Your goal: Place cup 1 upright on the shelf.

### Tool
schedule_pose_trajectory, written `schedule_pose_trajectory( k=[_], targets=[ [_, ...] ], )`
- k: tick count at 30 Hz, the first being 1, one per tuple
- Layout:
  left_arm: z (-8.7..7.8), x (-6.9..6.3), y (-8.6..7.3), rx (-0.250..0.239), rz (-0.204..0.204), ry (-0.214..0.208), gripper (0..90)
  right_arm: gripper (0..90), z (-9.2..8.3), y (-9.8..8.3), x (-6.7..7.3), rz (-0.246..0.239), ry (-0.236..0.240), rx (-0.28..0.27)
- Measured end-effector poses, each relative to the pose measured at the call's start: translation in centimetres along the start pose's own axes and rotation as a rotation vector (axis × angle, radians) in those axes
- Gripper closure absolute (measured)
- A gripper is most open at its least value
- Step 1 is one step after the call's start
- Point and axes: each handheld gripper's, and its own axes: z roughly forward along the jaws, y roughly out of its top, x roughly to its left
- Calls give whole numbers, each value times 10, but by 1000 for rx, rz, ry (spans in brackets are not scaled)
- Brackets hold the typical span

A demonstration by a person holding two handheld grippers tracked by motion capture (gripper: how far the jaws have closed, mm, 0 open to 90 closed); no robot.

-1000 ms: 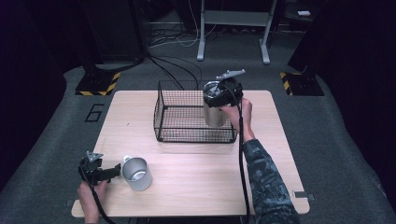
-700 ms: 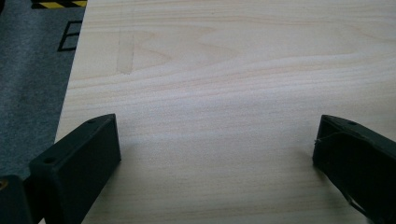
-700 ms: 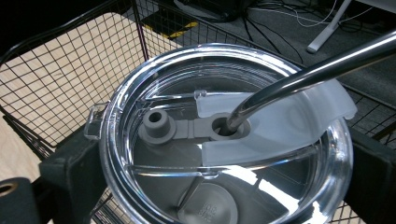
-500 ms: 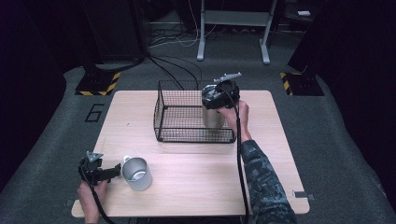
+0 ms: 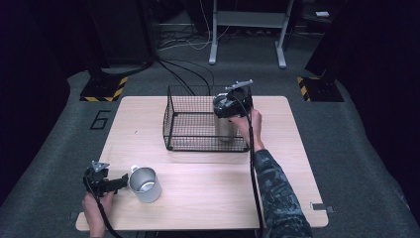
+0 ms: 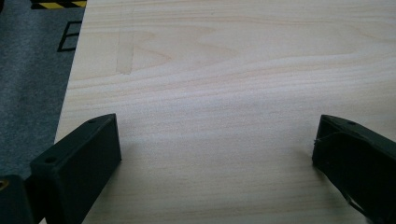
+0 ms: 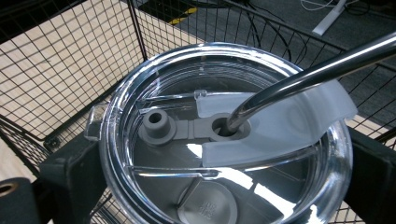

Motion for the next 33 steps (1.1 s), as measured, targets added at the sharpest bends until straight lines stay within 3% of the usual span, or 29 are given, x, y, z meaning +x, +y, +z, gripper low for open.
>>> schedule_pose_trajectory(
  k=[11,24,33],
  targets=[
    [0,0,0,1,0,-2,11,34,15,-9,-3,19,7,41],
    [0,0,0,1,0,-2,11,33,11,-17,-6,41,16,45],
    [0,0,0,0,-1,-2,11,33,6,-22,-7,27,21,52]
  ],
)
